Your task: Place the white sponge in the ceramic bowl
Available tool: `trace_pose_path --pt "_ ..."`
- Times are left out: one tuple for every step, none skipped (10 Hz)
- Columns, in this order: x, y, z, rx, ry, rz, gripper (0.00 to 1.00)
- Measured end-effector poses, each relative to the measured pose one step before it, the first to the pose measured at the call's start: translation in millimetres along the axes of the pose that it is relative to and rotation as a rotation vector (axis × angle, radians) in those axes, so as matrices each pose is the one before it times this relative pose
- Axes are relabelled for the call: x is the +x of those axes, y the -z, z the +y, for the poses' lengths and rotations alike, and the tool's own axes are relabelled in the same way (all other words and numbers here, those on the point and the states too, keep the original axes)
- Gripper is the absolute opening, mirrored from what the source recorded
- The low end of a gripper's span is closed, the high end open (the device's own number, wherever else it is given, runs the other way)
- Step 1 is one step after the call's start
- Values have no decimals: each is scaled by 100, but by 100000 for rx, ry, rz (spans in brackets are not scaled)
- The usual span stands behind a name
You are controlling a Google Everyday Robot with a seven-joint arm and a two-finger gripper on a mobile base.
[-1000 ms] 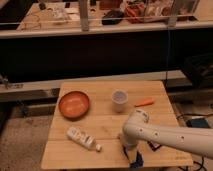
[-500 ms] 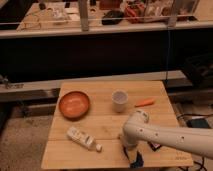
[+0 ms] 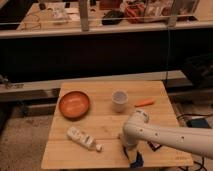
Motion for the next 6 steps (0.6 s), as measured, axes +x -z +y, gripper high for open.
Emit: trace_pose_path --pt "1 44 11 -32 -24 -21 80" --pt "8 28 -8 29 9 45 78" --pt "71 232 -79 274 -415 400 73" --pt "67 992 -376 802 -931 1027 61" --pt "202 783 -370 716 -57 1038 51" --pt "227 446 -59 -649 460 406 41"
